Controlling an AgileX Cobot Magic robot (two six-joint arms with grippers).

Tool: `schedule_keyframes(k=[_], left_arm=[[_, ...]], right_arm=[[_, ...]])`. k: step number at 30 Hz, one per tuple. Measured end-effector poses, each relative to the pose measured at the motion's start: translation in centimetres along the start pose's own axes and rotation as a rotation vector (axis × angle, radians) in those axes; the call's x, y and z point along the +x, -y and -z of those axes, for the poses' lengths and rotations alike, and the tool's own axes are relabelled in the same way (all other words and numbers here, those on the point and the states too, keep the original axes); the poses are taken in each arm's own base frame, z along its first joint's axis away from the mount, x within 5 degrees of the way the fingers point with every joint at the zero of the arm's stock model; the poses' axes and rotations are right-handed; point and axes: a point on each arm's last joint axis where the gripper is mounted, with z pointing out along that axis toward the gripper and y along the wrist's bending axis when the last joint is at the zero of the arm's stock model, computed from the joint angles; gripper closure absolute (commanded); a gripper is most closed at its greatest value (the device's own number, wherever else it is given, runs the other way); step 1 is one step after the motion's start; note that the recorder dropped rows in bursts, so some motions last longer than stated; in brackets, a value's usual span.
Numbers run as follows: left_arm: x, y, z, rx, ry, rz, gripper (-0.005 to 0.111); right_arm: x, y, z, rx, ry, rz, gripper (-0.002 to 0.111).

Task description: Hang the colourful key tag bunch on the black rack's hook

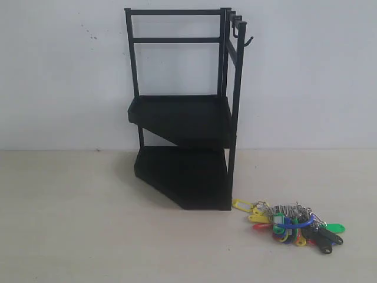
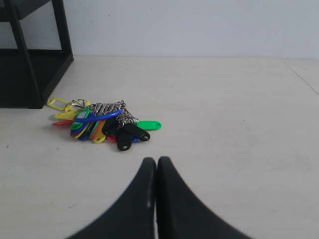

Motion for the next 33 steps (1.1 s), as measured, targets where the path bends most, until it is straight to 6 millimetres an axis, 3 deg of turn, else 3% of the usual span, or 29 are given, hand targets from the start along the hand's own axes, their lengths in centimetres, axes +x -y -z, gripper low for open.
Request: schedule_keyframes(k=[28,33], left_arm=[[0.00,0.00,0.00,0.000,0.000,0.000,0.102],[0.00,0.00,0.00,0.000,0.000,0.000,0.102]], right_arm=[[-0.01,0.01,0.00,0.001,0.001,0.013,0.108],[-0.81,0.02,0.04,0.005,0.090,0.060,0.108]])
